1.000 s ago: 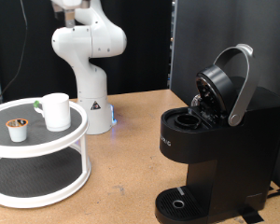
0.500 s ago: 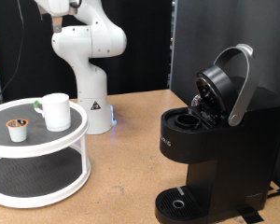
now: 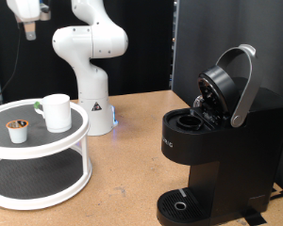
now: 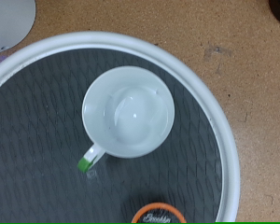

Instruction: Make a cup of coffee with the keurig machine

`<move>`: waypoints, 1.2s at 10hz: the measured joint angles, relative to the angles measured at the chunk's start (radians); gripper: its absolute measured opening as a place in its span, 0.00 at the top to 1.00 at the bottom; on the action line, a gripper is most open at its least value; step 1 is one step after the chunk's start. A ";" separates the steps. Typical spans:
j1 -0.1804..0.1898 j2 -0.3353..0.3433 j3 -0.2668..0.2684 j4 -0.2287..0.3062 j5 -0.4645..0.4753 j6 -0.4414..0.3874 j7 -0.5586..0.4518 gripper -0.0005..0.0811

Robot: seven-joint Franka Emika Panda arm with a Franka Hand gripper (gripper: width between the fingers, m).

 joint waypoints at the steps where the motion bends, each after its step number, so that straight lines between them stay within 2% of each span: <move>1: 0.001 0.026 -0.009 0.020 0.000 -0.001 -0.008 0.01; 3: 0.001 0.025 -0.009 0.015 0.000 0.000 -0.009 0.01; 6: 0.001 0.038 -0.018 0.011 0.007 0.050 0.003 0.01; 12: 0.003 0.178 -0.035 0.076 0.008 0.095 -0.001 0.01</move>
